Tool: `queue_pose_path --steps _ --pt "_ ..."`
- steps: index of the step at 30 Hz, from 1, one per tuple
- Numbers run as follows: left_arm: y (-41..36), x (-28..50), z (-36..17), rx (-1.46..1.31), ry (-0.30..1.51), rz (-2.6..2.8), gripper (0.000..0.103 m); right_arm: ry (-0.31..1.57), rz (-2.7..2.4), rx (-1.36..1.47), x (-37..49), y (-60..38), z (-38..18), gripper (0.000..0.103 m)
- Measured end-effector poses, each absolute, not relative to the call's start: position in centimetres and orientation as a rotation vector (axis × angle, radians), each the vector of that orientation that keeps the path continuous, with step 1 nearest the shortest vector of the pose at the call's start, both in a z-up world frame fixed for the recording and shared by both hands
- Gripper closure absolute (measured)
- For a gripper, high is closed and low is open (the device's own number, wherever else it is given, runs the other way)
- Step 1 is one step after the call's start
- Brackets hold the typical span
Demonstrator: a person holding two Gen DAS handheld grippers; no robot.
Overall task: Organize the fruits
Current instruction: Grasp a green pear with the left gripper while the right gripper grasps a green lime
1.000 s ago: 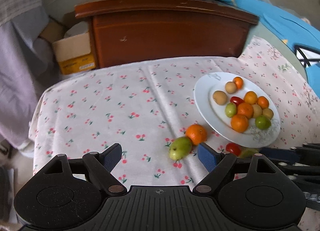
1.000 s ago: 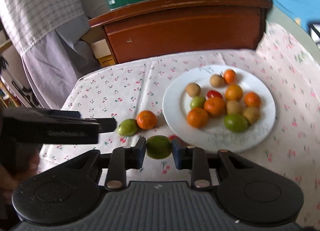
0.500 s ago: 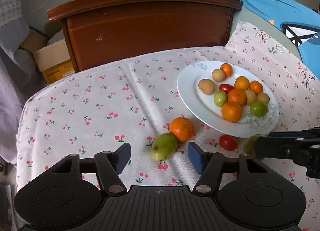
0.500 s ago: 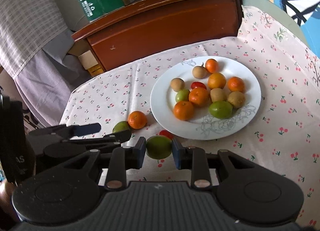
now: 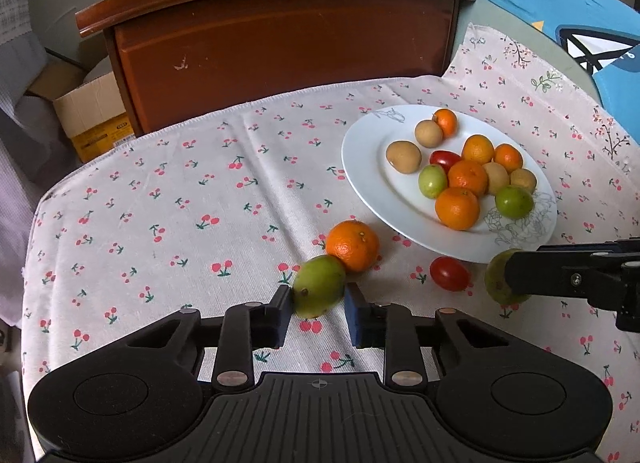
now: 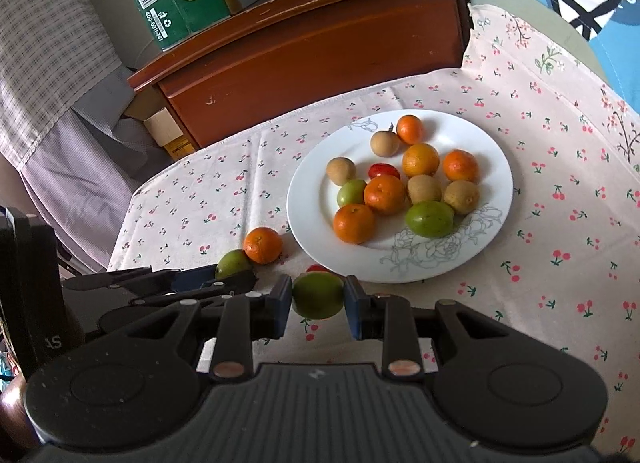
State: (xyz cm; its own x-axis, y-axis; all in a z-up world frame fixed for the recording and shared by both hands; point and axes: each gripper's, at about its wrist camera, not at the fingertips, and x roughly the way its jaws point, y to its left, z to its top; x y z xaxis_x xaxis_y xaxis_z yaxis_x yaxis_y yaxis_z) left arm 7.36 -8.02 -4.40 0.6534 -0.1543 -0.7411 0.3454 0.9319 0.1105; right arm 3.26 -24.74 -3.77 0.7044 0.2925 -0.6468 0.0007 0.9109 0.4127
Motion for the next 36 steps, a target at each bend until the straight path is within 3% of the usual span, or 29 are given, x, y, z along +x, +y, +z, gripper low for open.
queue_pose_path --steps 21,32,36 --pt "-6.2 5.9 -3.5 0.140 0.835 -0.299 0.081 0.767 0.141 0.439 2.7 -26.0 -3.5 0.075" --pt "-5.9 6.5 -4.3 0.129 0.834 -0.287 0.072 0.774 0.141 0.458 2.9 -26.1 -3.7 0.075" --pt "-6.4 6.6 -4.4 0.144 0.819 -0.283 0.077 0.779 0.141 0.458 3.1 -26.1 -3.9 0.075"
